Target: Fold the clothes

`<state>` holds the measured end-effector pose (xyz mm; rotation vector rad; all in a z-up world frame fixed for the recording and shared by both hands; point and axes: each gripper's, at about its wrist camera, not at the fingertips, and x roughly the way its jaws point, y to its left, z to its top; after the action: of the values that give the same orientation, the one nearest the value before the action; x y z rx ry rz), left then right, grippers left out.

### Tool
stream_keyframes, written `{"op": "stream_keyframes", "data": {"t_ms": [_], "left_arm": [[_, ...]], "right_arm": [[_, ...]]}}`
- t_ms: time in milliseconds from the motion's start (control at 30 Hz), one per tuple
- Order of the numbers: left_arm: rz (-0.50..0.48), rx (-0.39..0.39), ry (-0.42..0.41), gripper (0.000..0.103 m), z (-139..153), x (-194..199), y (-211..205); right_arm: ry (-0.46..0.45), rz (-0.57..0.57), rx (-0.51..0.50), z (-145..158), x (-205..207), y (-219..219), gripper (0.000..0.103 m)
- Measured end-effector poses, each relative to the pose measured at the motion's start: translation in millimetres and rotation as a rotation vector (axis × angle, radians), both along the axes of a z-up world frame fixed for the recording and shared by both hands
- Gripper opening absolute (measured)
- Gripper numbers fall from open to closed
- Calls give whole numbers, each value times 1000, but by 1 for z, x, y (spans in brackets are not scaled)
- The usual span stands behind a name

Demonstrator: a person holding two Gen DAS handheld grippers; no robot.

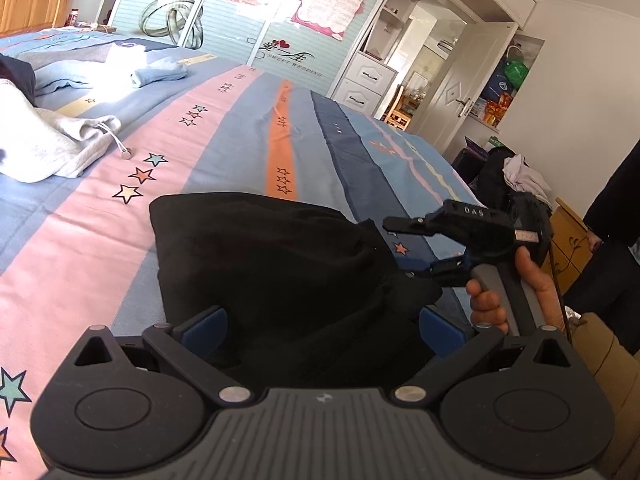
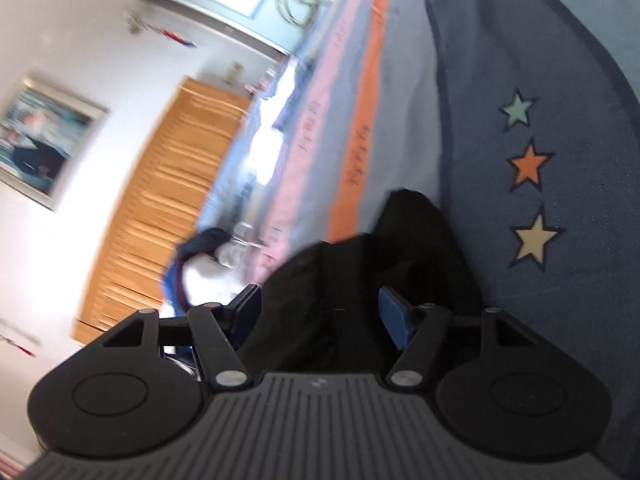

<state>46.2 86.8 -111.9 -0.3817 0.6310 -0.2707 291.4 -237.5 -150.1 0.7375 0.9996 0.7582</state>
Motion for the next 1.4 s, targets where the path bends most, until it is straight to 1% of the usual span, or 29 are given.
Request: {"op": "stream_keyframes", "data": {"t_ms": [33, 133, 333, 433, 500, 567, 667, 700, 767, 933, 967, 1033, 1067, 1100, 1133, 1167, 1267, 1300, 1367, 1400], "left_arm": [[3, -6, 3, 102, -1, 1, 1], [7, -11, 13, 102, -3, 3, 3], [-16, -8, 6, 102, -1, 4, 3], [-23, -4, 10, 102, -3, 6, 3], [-36, -3, 12, 102, -6, 8, 3], [-44, 1, 16, 102, -7, 9, 1], [-52, 0, 22, 102, -9, 9, -2], [-54, -1, 24, 102, -9, 9, -3], [-56, 1, 26, 102, -10, 10, -5], [-60, -4, 32, 102, -10, 9, -6], [-61, -5, 34, 102, -10, 9, -6], [-64, -5, 32, 102, -10, 8, -6], [-65, -1, 31, 102, -11, 8, -7], [-66, 2, 31, 102, -11, 8, -7], [-76, 7, 34, 102, -11, 9, -8], [-87, 12, 38, 102, -12, 9, -8], [-116, 35, 69, 102, -18, 12, -10], [-123, 42, 81, 102, -20, 13, -11], [-169, 2, 73, 102, -16, 9, -7], [-191, -18, 68, 102, -14, 7, -5]], "right_arm": [[8, 14, 9, -3, 0, 1, 67], [30, 72, 113, -11, 2, 3, 67], [30, 163, 88, -15, 4, 4, 67], [32, 202, 103, -14, -2, -2, 67], [8, 218, 90, -12, -8, -6, 63], [-2, 208, 88, -10, -11, -11, 61], [-8, 122, 100, -10, -6, -21, 61], [1, 111, 109, -11, -2, -21, 63], [31, 124, 131, -16, 6, -16, 66], [54, 134, 172, -22, 19, 0, 66], [53, 144, 166, -22, 20, 3, 66], [19, 177, 125, -17, 18, 12, 65], [-1, 194, 103, -14, 16, 16, 61], [-26, 200, 69, -10, 13, 19, 49], [-47, 193, 32, -7, 10, 18, 40], [-58, 184, 17, -5, 7, 14, 22], [-71, 153, 6, -3, -5, 2, 12], [-70, 142, 2, -1, -9, -2, 11], [-61, 125, 28, 5, -21, -7, 8], [-60, 119, 60, 11, -29, -10, 8]]}}
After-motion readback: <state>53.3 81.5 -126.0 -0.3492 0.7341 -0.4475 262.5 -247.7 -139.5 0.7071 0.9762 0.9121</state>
